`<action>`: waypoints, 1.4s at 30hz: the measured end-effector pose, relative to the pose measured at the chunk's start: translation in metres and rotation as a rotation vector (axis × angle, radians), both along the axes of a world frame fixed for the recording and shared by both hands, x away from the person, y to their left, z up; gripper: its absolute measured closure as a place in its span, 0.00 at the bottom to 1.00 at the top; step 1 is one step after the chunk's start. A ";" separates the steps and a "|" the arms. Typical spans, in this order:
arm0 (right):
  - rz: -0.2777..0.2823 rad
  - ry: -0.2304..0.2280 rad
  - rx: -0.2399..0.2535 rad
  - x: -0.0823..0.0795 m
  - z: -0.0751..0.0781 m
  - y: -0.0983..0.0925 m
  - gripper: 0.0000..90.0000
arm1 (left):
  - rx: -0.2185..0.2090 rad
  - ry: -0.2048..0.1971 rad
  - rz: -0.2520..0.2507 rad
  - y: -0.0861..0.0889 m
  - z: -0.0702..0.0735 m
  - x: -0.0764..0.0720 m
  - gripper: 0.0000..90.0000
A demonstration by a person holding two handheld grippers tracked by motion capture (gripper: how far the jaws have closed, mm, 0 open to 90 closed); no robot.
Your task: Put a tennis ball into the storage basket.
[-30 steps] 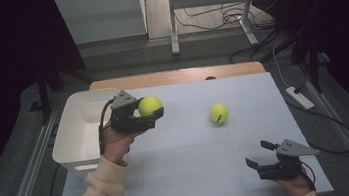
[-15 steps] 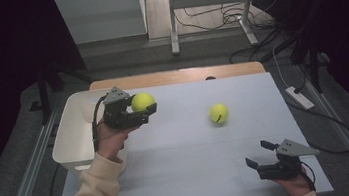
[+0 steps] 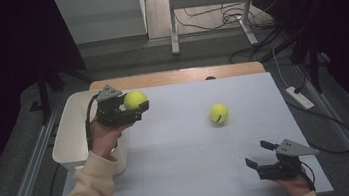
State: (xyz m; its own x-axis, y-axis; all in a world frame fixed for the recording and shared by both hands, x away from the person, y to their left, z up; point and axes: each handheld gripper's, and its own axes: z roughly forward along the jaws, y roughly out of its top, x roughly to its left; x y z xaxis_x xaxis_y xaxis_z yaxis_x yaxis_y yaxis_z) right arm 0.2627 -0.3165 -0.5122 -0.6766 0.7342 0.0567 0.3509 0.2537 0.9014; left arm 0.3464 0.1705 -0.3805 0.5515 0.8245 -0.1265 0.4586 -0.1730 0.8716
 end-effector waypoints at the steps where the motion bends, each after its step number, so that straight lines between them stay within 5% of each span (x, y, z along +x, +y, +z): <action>1: 0.000 0.000 0.000 0.000 0.000 0.000 0.13 | 0.000 0.000 0.000 0.000 0.000 0.000 0.29; 42: -0.001 -0.003 0.000 0.000 0.000 -0.001 0.13 | -0.001 0.043 0.131 0.045 -0.004 0.008 0.29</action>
